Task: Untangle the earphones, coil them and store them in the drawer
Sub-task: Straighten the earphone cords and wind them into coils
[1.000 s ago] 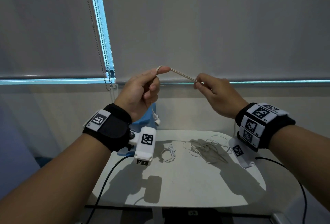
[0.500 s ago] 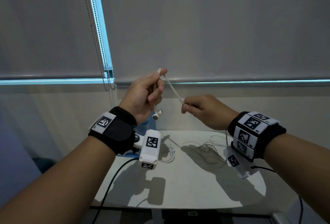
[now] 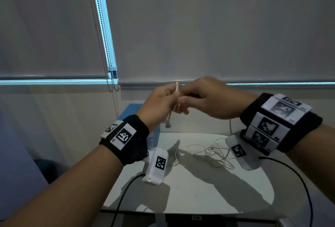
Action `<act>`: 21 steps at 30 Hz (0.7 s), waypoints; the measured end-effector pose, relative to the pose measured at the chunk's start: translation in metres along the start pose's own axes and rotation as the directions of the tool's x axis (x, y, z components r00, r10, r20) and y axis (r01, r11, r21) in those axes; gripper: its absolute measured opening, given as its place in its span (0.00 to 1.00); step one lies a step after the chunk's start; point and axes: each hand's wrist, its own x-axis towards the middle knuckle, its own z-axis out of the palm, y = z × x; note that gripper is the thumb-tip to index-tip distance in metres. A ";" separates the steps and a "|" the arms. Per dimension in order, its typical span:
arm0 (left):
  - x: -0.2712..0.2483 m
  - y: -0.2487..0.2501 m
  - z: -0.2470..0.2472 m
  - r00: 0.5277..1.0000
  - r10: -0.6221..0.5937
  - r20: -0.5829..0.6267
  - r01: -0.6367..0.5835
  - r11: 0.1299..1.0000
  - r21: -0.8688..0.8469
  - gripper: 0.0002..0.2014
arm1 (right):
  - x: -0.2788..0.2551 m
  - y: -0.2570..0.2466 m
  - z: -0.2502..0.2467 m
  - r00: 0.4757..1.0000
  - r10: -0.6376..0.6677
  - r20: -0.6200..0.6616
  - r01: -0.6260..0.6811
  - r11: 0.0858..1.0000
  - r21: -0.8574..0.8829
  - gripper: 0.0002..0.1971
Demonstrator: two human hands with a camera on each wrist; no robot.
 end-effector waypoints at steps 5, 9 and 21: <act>-0.005 0.012 0.005 0.997 -0.040 0.060 0.043 0.998 -0.046 0.16 | -0.001 0.024 -0.007 0.983 0.052 -0.178 -0.053 0.999 -0.005 0.19; -0.005 0.016 0.005 0.992 -0.089 0.094 0.093 0.995 -0.029 0.24 | -0.003 0.037 -0.004 0.970 0.109 -0.217 -0.097 0.993 0.063 0.16; 0.001 0.019 0.003 0.990 -0.069 0.119 0.102 0.948 -0.302 0.20 | 0.005 0.053 0.013 0.948 0.191 -0.254 -0.136 0.966 0.219 0.17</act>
